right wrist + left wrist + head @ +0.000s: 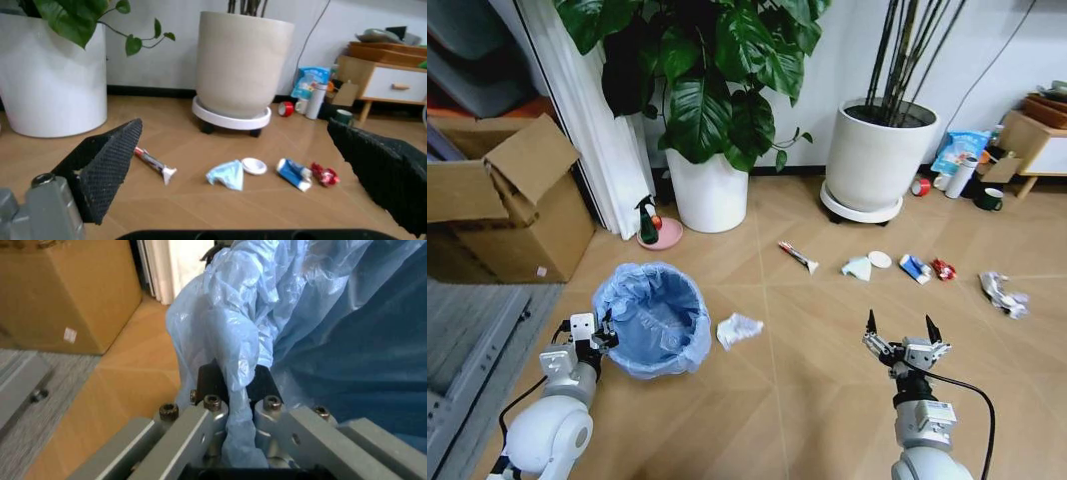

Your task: Pick up the trash bin and place the garbage on the floor into it.

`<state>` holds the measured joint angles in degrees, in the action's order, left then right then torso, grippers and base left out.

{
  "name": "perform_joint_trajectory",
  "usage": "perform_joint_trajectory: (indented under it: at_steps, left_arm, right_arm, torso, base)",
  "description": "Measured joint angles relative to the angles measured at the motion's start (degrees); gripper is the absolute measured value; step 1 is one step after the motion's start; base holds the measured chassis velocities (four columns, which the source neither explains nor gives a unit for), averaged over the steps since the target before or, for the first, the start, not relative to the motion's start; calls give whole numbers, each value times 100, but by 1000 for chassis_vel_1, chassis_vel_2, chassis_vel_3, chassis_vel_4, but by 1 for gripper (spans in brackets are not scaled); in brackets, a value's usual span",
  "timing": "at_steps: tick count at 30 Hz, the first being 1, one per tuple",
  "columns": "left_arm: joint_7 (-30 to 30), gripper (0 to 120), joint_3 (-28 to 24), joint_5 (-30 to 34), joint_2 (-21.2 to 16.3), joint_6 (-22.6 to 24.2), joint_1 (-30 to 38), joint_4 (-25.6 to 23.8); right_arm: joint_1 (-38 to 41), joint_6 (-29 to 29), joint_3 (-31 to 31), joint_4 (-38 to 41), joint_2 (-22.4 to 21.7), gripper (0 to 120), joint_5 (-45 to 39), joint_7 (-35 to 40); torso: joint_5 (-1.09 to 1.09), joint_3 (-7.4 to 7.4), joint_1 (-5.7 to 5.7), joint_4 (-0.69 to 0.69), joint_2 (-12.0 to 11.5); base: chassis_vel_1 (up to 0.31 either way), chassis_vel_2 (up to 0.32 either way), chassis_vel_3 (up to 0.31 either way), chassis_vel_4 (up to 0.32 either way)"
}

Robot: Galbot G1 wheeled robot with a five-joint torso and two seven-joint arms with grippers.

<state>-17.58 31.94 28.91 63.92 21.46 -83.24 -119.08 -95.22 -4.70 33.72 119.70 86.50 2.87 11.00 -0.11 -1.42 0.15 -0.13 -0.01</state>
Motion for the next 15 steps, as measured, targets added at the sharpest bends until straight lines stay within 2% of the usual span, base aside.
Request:
perform_joint_trajectory:
  at_steps: [2,5,6,12,15]
  left_arm:
    - [-2,0,0,0,1,0,-6,-12]
    - [-2,0,0,10,3,-8,-12,-22]
    - [-9,0,0,22,3,-13,3,-22]
    - [-98,0,-19,45,-15,-15,106,37]
    - [-123,0,-2,43,-33,-16,164,120]
  right_arm:
    - [11,8,-10,-19,-16,100,-8,2]
    - [62,31,-33,-72,-82,100,-23,5]
    - [97,51,-43,-110,-133,100,-31,8]
    - [218,130,-58,-217,-324,100,-191,11]
    - [381,207,-160,-420,-612,100,-464,-15]
  torso:
    - [4,0,0,-1,0]
    - [-3,0,0,-3,0]
    - [2,1,0,-4,0]
    - [2,3,-4,0,1]
    - [1,3,-4,-1,1]
  base:
    - [-180,205,84,-121]
    - [-72,48,28,-21]
    - [0,0,0,0]
    - [43,-66,-41,57]
    - [17,-31,-12,42]
